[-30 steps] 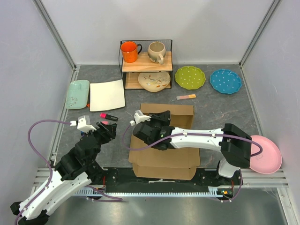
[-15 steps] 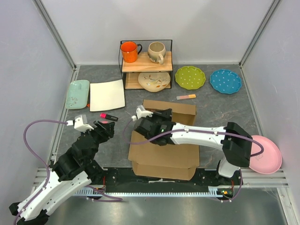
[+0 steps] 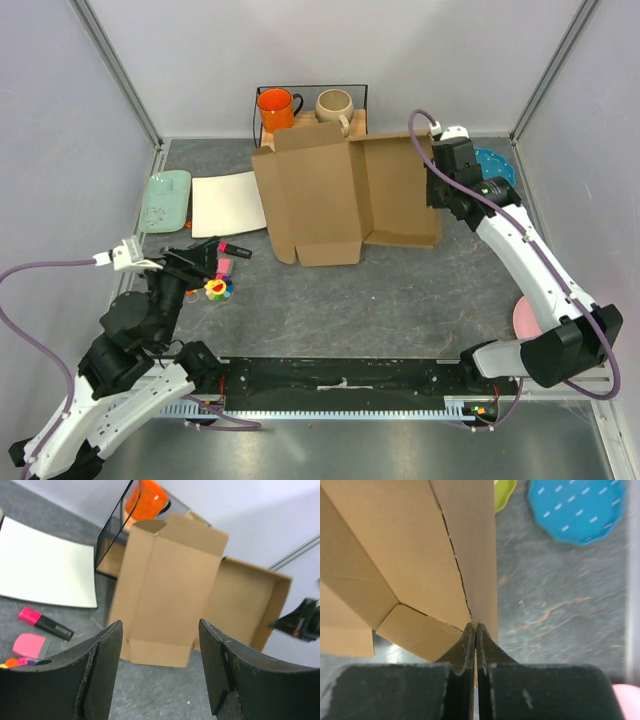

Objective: Fold the paper box

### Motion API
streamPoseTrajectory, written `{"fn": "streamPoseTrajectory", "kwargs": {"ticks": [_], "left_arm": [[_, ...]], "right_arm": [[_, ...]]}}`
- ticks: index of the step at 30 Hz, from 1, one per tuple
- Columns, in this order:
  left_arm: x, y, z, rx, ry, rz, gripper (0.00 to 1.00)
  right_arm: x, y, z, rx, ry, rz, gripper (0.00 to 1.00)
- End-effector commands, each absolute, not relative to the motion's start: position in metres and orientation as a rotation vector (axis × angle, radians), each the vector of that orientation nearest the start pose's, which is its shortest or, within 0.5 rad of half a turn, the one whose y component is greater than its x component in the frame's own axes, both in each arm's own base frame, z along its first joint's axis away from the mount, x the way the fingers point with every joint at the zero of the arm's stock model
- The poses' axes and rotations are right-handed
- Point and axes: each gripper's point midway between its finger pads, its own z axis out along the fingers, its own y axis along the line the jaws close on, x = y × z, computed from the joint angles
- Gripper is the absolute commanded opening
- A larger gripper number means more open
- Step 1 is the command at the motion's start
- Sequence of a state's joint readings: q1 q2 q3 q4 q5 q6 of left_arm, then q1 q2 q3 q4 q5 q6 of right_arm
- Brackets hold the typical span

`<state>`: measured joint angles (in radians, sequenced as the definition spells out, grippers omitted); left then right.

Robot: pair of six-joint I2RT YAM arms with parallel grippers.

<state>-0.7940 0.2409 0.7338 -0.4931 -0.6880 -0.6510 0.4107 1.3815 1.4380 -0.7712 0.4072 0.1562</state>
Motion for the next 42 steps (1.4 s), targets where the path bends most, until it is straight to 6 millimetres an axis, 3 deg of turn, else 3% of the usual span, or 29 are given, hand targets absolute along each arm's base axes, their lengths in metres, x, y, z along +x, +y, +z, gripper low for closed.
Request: {"fn": "streamPoseTrajectory", "kwargs": {"ticks": [1,4,6,7,9,10,12,13,15,16,18,19,26,31,35,37,38,40,41,42], "left_arm": [[0.184,-0.052,0.353,-0.416,1.442,-0.612,0.69],[0.182,-0.054,0.356,-0.407,1.436,-0.633,0.68],[0.182,-0.056,0.353,-0.401,1.443,-0.639,0.68],[0.182,-0.058,0.35,-0.404,1.449,-0.648,0.68],[0.183,-0.063,0.342,-0.399,1.465,-0.663,0.68],[0.184,-0.066,0.339,-0.405,1.469,-0.679,0.68],[0.185,-0.071,0.331,-0.398,1.489,-0.688,0.68],[0.186,-0.073,0.328,-0.399,1.496,-0.694,0.68],[0.188,-0.079,0.321,-0.39,1.518,-0.7,0.68],[0.188,-0.082,0.318,-0.387,1.528,-0.707,0.68],[0.189,-0.088,0.312,-0.37,1.552,-0.717,0.68],[0.19,-0.09,0.311,-0.371,1.56,-0.72,0.68],[0.195,-0.105,0.29,-0.376,1.623,-0.743,0.67],[0.197,-0.115,0.277,-0.382,1.668,-0.763,0.65],[0.199,-0.119,0.267,-0.386,1.696,-0.759,0.64],[0.201,-0.118,0.265,-0.39,1.701,-0.747,0.64],[0.201,-0.118,0.264,-0.391,1.701,-0.742,0.64],[0.201,-0.116,0.263,-0.392,1.701,-0.727,0.64],[0.201,-0.114,0.263,-0.39,1.703,-0.719,0.64],[0.201,-0.111,0.263,-0.391,1.7,-0.703,0.64]], "right_arm": [[0.334,0.131,0.231,0.069,2.355,0.354,0.0],[0.321,0.136,0.212,0.161,2.404,0.54,0.0],[0.317,0.139,0.214,0.282,2.384,0.672,0.0],[0.309,0.138,0.198,0.331,2.414,0.699,0.0],[0.302,0.137,0.197,0.453,2.386,0.764,0.0],[0.291,0.136,0.176,0.509,2.425,0.775,0.0],[0.282,0.14,0.172,0.616,2.395,0.841,0.0],[0.271,0.138,0.151,0.684,2.43,0.838,0.0],[0.262,0.138,0.143,0.794,2.4,0.874,0.0],[0.25,0.135,0.123,0.857,2.432,0.86,0.0],[0.24,0.135,0.115,0.955,2.409,0.886,0.0],[0.23,0.134,0.102,0.996,2.428,0.875,0.0],[0.202,0.135,0.091,1.181,2.305,0.913,0.0],[0.195,0.16,0.082,1.199,2.273,0.966,0.0],[0.19,0.194,0.075,1.163,2.33,1.001,0.0],[0.188,0.219,0.084,1.092,2.347,1.058,0.04],[0.187,0.227,0.078,1.079,2.379,1.032,0.16],[0.185,0.248,0.092,0.975,2.402,1.07,0.3],[0.186,0.252,0.092,0.943,2.411,1.041,0.42],[0.181,0.253,0.091,0.873,2.447,0.997,0.47]]}}
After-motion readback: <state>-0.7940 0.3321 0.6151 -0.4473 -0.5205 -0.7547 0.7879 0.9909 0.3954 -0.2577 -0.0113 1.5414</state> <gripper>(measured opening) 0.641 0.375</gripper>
